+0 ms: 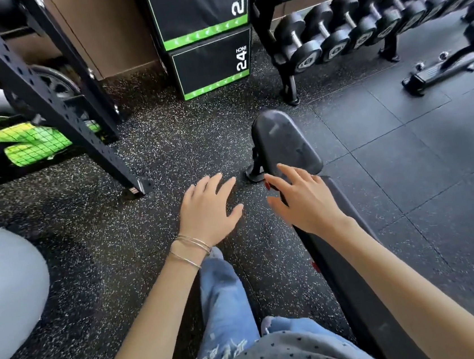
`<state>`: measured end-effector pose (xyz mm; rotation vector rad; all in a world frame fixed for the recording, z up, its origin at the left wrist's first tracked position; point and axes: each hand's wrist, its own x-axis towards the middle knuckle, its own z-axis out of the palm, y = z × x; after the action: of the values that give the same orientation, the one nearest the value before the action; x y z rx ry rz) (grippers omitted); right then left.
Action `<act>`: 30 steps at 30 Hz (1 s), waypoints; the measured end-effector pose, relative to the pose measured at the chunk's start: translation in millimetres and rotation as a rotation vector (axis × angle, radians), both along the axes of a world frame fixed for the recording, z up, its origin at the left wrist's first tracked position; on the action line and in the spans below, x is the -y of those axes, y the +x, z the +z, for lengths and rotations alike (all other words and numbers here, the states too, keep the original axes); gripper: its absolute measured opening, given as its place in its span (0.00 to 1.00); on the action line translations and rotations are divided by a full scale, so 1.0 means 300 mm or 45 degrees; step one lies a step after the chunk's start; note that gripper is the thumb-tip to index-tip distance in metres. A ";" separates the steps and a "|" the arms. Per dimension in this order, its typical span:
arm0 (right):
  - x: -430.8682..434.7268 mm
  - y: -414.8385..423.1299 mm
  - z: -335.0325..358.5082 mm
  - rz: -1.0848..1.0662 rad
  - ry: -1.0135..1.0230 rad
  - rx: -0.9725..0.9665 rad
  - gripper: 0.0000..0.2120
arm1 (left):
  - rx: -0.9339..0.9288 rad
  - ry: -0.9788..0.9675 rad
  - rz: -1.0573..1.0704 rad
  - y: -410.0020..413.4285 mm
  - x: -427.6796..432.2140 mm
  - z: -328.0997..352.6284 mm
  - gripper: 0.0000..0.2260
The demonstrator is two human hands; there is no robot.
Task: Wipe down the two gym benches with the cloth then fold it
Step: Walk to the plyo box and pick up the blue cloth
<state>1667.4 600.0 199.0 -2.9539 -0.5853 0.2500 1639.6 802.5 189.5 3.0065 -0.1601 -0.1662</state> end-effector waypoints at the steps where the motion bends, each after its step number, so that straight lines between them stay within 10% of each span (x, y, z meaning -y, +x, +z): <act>1: -0.032 0.046 -0.004 -0.005 -0.006 -0.006 0.23 | -0.002 -0.004 -0.008 0.050 -0.032 -0.004 0.26; 30: -0.725 1.487 -0.012 0.013 -0.029 0.000 0.23 | 0.003 0.066 -0.040 1.481 -0.689 0.042 0.27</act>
<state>2113.6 817.5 195.5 -2.9735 -0.6019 0.2600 2084.0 1009.3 202.1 3.0574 -0.2067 -0.1724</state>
